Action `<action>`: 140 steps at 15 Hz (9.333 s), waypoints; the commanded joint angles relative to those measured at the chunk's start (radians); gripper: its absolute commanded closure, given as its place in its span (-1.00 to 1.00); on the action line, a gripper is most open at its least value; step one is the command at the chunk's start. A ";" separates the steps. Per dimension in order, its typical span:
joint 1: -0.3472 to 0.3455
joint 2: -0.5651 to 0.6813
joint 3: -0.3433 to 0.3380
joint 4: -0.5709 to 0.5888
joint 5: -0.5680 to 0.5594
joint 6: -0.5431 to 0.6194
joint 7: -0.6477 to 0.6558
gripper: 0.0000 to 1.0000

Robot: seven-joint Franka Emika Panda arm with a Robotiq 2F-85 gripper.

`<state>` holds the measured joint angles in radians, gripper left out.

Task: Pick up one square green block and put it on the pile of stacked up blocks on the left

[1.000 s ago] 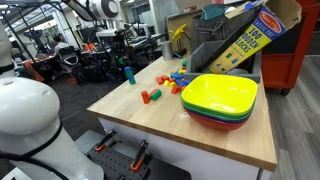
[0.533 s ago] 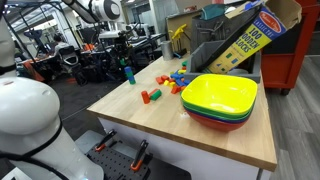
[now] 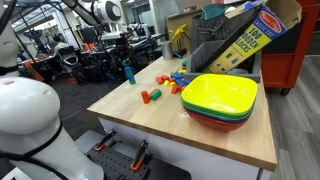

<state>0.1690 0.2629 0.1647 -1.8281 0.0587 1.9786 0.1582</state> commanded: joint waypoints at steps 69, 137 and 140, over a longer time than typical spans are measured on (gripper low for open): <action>0.023 0.092 -0.043 0.135 0.048 -0.122 0.110 0.83; 0.030 0.089 -0.065 0.090 -0.002 -0.068 0.179 -1.00; 0.029 0.088 -0.067 0.089 -0.011 -0.070 0.176 -1.00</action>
<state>0.1931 0.3656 0.1084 -1.7241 0.0653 1.9015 0.3212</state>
